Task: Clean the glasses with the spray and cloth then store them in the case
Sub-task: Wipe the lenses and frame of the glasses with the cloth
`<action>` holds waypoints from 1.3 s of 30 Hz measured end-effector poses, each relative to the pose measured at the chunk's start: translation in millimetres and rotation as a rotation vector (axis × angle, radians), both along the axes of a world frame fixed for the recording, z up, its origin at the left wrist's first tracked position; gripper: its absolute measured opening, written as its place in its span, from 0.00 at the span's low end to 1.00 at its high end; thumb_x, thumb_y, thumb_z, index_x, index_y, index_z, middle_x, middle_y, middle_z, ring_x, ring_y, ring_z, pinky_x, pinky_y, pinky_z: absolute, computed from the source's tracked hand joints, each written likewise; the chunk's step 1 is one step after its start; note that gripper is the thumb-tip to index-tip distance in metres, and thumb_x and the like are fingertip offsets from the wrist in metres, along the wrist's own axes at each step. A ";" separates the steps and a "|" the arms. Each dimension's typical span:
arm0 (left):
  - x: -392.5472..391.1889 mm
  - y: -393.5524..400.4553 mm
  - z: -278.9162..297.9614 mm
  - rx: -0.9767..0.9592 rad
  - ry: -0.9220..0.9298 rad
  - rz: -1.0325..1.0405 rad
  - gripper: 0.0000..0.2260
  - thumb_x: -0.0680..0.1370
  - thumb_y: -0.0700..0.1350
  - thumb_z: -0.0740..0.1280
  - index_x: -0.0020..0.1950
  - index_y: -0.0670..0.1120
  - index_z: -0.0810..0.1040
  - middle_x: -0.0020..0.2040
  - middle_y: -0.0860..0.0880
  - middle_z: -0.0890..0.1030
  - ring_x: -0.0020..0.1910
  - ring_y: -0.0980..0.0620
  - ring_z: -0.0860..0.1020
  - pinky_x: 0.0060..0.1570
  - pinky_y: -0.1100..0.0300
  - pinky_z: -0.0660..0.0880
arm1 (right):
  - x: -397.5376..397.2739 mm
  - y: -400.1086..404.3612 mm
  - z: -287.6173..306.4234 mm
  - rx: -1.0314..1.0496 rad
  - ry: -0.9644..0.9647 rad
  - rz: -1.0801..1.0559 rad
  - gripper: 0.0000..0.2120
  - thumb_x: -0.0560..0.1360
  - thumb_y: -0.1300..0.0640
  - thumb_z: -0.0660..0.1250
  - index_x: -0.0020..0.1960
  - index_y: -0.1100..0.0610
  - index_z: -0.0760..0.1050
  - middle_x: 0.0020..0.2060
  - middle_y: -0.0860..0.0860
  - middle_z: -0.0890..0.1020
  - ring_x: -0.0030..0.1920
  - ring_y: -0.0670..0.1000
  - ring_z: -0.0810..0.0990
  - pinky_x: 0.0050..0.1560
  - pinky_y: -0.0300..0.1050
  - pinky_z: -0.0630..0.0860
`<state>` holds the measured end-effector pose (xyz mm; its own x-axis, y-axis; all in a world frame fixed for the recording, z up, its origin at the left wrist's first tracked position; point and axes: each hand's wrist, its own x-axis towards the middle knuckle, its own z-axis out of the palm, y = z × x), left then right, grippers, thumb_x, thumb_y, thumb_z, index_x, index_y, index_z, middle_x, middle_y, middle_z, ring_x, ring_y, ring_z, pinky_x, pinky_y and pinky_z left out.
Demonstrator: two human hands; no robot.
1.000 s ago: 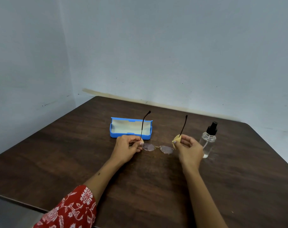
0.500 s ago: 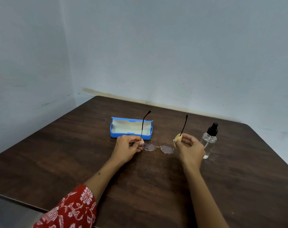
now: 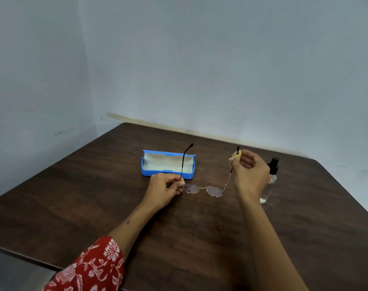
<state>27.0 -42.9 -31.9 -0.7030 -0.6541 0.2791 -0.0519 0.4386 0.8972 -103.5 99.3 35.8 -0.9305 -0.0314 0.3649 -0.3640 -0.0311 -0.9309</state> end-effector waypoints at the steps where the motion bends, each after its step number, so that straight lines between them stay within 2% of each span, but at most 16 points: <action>1: 0.2 0.4 0.4 -0.006 0.002 -0.001 0.05 0.75 0.36 0.68 0.47 0.41 0.83 0.38 0.50 0.83 0.38 0.55 0.83 0.41 0.65 0.80 | 0.4 -0.3 3.7 -0.014 0.019 -0.006 0.11 0.69 0.63 0.73 0.51 0.58 0.80 0.42 0.51 0.84 0.41 0.45 0.82 0.45 0.35 0.79; 5: 0.2 -0.2 1.0 -0.020 -0.018 -0.007 0.05 0.75 0.37 0.69 0.48 0.42 0.83 0.39 0.50 0.84 0.39 0.55 0.83 0.43 0.64 0.80 | 5.4 0.1 12.8 -0.048 0.088 0.004 0.11 0.70 0.64 0.73 0.52 0.59 0.80 0.41 0.50 0.83 0.41 0.43 0.82 0.42 0.28 0.77; 17: 0.1 -1.1 0.5 -0.016 -0.035 0.002 0.05 0.75 0.38 0.69 0.49 0.43 0.83 0.41 0.50 0.84 0.40 0.56 0.83 0.44 0.62 0.81 | 10.4 1.1 17.6 0.033 0.272 -0.001 0.12 0.71 0.63 0.71 0.54 0.60 0.80 0.43 0.49 0.83 0.42 0.40 0.80 0.49 0.34 0.78; 21: 0.4 -0.7 0.7 -0.011 -0.024 0.003 0.06 0.75 0.38 0.69 0.50 0.43 0.83 0.40 0.50 0.84 0.40 0.55 0.83 0.44 0.62 0.81 | 11.3 2.7 8.1 0.065 0.246 -0.010 0.12 0.71 0.64 0.70 0.55 0.59 0.79 0.42 0.46 0.81 0.41 0.40 0.79 0.46 0.29 0.76; 24: 0.4 -0.8 0.7 -0.003 -0.017 0.002 0.05 0.75 0.38 0.69 0.49 0.43 0.83 0.39 0.50 0.84 0.40 0.55 0.83 0.43 0.62 0.81 | 10.5 2.8 -4.7 0.091 0.183 -0.009 0.12 0.71 0.64 0.71 0.55 0.59 0.79 0.41 0.48 0.81 0.42 0.45 0.80 0.44 0.27 0.75; 27: -0.1 -1.1 0.3 -0.013 -0.021 0.002 0.05 0.75 0.38 0.69 0.48 0.43 0.83 0.39 0.50 0.84 0.39 0.55 0.83 0.44 0.62 0.81 | 9.7 3.1 -14.4 0.114 0.110 -0.027 0.12 0.70 0.63 0.72 0.53 0.58 0.79 0.39 0.48 0.81 0.41 0.46 0.80 0.49 0.39 0.78; 29: -0.6 -1.3 -0.1 -0.018 -0.021 0.002 0.05 0.75 0.38 0.69 0.48 0.44 0.83 0.39 0.50 0.84 0.39 0.55 0.83 0.44 0.61 0.81 | 9.2 3.3 -13.0 0.110 0.099 -0.031 0.11 0.70 0.63 0.72 0.52 0.58 0.79 0.38 0.47 0.80 0.40 0.45 0.80 0.49 0.42 0.79; 33: -1.0 -2.3 -0.8 -0.023 -0.036 0.005 0.05 0.75 0.39 0.69 0.49 0.43 0.83 0.40 0.50 0.84 0.39 0.56 0.83 0.44 0.61 0.81 | 6.2 1.4 7.3 0.039 0.159 -0.040 0.09 0.71 0.62 0.71 0.52 0.60 0.79 0.38 0.48 0.81 0.38 0.42 0.79 0.41 0.26 0.74; 36: -1.5 -1.6 0.1 -0.026 -0.037 0.006 0.06 0.75 0.39 0.69 0.50 0.42 0.82 0.41 0.49 0.84 0.40 0.56 0.83 0.44 0.62 0.81 | 5.6 -2.0 23.7 -0.020 0.208 -0.034 0.09 0.73 0.61 0.70 0.52 0.61 0.79 0.40 0.52 0.82 0.38 0.44 0.80 0.40 0.24 0.73; 39: -1.1 -0.6 0.5 -0.015 -0.027 0.013 0.05 0.75 0.38 0.69 0.49 0.43 0.83 0.40 0.49 0.84 0.39 0.56 0.83 0.43 0.62 0.81 | 7.2 -3.5 34.6 -0.049 0.239 -0.030 0.10 0.73 0.60 0.70 0.53 0.62 0.79 0.41 0.52 0.83 0.37 0.40 0.80 0.39 0.24 0.73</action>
